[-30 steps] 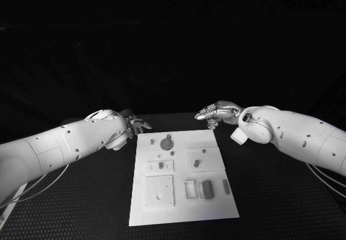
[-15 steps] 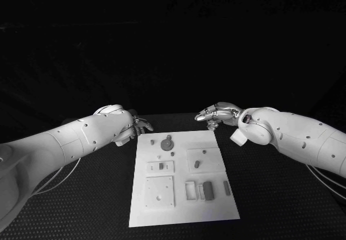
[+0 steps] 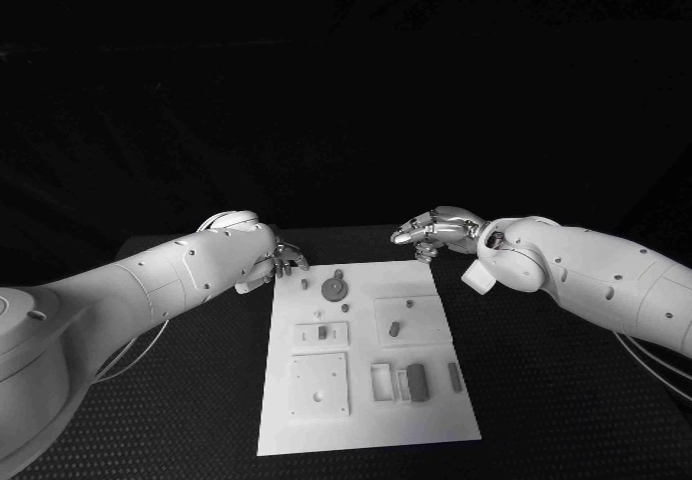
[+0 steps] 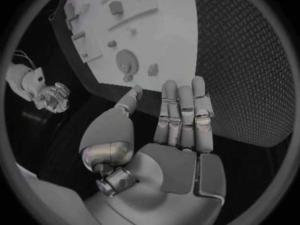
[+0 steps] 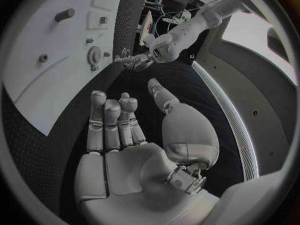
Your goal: Assemble the parts on the task board
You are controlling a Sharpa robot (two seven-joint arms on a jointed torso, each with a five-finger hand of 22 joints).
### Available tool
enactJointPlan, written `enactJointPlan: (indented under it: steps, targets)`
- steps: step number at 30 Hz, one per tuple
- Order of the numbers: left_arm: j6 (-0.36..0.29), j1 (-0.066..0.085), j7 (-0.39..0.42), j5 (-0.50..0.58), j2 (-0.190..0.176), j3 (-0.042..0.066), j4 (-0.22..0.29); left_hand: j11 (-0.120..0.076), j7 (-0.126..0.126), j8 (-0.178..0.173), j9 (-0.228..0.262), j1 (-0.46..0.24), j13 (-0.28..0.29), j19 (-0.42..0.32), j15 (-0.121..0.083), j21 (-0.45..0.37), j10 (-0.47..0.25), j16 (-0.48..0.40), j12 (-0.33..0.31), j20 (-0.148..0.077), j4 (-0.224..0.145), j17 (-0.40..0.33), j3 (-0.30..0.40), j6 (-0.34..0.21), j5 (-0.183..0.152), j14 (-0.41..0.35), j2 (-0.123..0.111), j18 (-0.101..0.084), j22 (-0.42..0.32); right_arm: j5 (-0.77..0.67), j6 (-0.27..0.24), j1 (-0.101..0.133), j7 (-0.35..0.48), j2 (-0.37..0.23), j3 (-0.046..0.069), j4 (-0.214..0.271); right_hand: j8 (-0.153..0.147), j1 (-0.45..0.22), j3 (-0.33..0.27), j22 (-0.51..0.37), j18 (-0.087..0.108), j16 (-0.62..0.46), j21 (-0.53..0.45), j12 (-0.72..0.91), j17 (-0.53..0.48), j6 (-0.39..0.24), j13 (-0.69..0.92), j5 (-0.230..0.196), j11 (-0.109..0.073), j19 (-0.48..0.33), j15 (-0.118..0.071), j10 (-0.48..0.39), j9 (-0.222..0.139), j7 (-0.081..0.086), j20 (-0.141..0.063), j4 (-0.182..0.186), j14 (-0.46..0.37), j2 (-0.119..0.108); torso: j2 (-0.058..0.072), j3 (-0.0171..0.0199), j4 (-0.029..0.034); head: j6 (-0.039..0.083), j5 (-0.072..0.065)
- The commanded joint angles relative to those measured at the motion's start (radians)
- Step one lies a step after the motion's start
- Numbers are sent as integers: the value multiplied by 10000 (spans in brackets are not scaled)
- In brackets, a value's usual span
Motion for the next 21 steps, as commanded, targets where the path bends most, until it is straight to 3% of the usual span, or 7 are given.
enactJointPlan:
  steps: [1, 21]
  targets:
    - [261, -73, 119, -234, 153, 3, -202, -38, -19, 44, -1, -135, 17, 61, -73, -2, 41, 45, 55, -12, 50, 15, -41, 46, -249, 28, -18, -97, 176, -78, 28, -4, 41, 12, 4, 29, -50, -128, -30, -15, 125, 62, -49, 33, -16, 8, -11, 59, -8, -26, -51, -77, -9, 80, 34, 34, -47, -8, 8, -6, -5, -29, 22]
    - [427, -227, 155, -684, 490, 6, -648, -62, -37, 70, -1, -131, 31, 106, -95, 2, 72, 75, 91, -33, 87, 23, 7, 91, -318, 59, 76, -95, 190, -80, 26, -3, 33, 49, 4, 26, -49, -131, -19, -14, 125, 67, -48, 38, -18, 8, -16, 59, -8, -23, -51, -77, -9, 80, 30, 28, -46, -11, -19, 2, 6, -123, -51]
